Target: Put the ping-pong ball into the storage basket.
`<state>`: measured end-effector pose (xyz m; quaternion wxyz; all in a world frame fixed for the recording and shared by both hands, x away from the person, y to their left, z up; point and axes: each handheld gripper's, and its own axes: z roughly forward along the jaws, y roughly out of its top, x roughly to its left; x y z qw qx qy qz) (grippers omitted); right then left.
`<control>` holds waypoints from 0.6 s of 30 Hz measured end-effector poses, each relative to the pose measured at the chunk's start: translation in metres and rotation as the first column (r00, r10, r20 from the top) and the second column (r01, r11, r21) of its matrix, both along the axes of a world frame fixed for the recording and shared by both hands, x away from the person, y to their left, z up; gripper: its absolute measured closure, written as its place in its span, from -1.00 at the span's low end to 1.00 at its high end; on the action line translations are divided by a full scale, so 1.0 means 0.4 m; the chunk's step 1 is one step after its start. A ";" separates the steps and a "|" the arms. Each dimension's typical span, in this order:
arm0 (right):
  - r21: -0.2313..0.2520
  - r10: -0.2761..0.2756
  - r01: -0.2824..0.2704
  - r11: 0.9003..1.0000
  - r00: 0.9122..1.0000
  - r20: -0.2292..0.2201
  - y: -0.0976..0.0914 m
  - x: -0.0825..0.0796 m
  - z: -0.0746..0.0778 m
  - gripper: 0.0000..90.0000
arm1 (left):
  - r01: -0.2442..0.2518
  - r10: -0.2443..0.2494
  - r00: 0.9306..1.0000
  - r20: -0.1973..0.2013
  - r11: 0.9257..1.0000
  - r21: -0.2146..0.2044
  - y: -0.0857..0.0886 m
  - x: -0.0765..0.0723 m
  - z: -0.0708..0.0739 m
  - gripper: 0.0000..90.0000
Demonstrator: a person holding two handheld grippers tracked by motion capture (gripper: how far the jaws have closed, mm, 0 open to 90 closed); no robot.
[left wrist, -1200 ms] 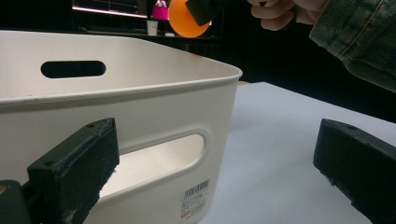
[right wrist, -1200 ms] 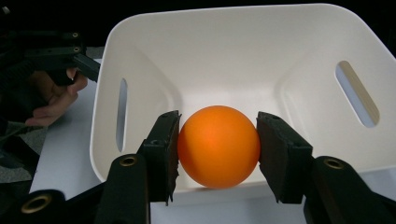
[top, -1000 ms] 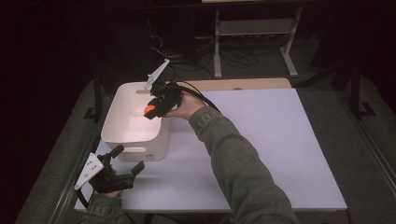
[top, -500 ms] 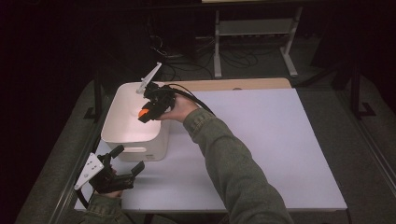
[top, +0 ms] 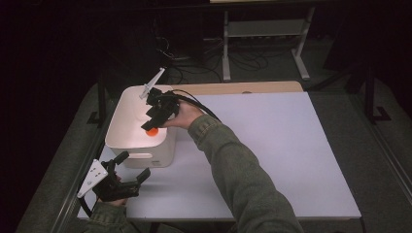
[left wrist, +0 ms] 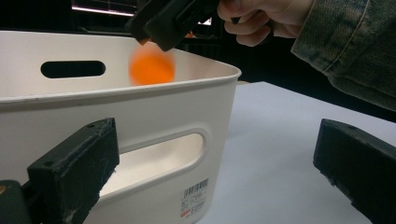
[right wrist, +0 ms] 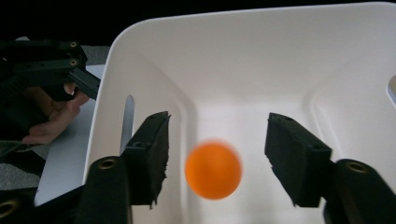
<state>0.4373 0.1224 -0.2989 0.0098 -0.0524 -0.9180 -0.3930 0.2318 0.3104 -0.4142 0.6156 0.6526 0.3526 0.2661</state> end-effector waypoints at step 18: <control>0.056 -0.069 0.067 0.996 0.997 0.037 -0.064 -0.005 0.034 -0.80 | -0.002 0.002 1.000 -0.001 1.000 0.008 -0.002 -0.002 -0.001 -1.00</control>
